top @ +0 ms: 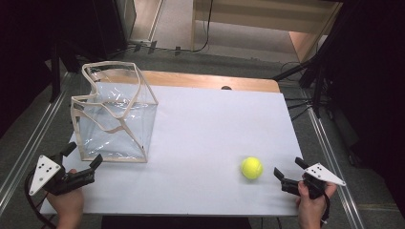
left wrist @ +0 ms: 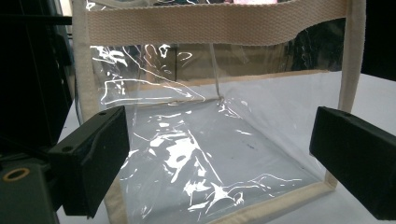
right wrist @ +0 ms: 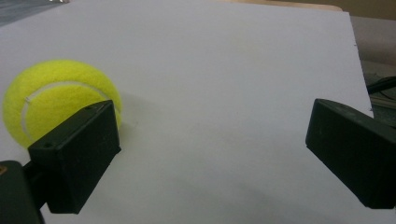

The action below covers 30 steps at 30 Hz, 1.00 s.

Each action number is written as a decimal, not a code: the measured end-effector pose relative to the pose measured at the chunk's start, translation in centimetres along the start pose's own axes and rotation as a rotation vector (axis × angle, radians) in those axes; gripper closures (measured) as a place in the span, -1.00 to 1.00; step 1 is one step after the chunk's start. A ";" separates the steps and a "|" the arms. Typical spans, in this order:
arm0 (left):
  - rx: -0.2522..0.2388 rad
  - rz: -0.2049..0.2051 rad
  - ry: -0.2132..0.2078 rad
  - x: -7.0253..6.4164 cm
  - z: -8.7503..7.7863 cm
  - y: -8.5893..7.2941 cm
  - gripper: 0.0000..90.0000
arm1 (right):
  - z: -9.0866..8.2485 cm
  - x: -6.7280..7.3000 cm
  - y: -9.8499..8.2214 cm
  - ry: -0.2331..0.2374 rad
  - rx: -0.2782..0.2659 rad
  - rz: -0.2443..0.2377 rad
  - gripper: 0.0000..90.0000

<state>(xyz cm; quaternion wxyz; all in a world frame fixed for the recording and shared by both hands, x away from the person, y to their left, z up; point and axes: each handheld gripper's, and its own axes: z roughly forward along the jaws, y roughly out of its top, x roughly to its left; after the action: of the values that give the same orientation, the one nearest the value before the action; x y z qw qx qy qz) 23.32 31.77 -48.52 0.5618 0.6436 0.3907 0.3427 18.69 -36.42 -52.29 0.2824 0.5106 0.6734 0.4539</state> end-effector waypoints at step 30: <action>0.008 0.009 -0.003 -0.2 0.0 0.0 -0.88 | 0.7 2.9 5.1 0.116 0.189 -0.136 -0.96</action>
<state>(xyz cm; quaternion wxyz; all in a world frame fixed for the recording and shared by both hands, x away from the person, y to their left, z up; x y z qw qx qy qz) 23.20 31.64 -48.55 0.5584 0.6482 0.3880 0.3428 20.52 -33.10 -47.77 0.2238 0.4609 0.7616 0.3968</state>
